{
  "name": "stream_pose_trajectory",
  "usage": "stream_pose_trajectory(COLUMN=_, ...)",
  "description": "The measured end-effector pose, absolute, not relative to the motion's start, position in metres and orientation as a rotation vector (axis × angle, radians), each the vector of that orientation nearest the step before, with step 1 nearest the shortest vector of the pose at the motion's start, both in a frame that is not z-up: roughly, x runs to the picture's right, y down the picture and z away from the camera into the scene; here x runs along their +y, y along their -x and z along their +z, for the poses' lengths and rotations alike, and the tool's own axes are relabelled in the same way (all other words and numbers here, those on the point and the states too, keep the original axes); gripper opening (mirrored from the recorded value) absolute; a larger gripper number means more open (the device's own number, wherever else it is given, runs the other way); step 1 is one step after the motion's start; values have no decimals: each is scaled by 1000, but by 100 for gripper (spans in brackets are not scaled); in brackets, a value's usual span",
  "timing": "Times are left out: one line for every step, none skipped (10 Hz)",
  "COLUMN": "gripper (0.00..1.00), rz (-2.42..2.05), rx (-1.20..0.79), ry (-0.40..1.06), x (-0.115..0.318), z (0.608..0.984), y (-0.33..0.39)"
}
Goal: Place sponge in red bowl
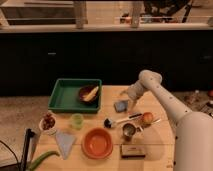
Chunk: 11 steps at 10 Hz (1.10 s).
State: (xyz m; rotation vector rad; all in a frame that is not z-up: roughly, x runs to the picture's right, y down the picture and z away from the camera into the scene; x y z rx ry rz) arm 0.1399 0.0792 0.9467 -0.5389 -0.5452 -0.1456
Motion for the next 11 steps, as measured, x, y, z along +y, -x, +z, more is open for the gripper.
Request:
stream_pose_trajectory(gripper=80, rz=-144, rx=-545, ry=546, x=81, z=950, y=-140)
stream_pose_trajectory(gripper=78, rz=-143, rx=-546, ry=553, x=84, z=953, y=-140)
stream_pose_trajectory(gripper=73, rz=-144, rx=-547, ry=554, x=85, z=954, y=-140)
stream_pose_trajectory(gripper=62, rz=-145, rx=-548, ry=556, x=87, z=955, y=-141)
stream_pose_trajectory(gripper=53, rz=-146, rx=-548, ry=556, x=87, z=955, y=-141)
stream_pose_trajectory(gripper=42, rz=-146, rx=-548, ry=560, x=89, z=955, y=-142)
stream_pose_trajectory(gripper=32, rz=-147, rx=-549, ry=557, x=88, z=955, y=-142)
stream_pose_trajectory(gripper=21, rz=-146, rx=-549, ry=555, x=88, z=955, y=-143)
stream_pose_trajectory(gripper=13, rz=-145, rx=-550, ry=554, x=88, z=955, y=-144)
stream_pose_trajectory(gripper=3, rz=-144, rx=-551, ry=552, x=87, z=955, y=-144)
stream_pose_trajectory(gripper=0, rz=-144, rx=-553, ry=551, x=87, z=955, y=-144)
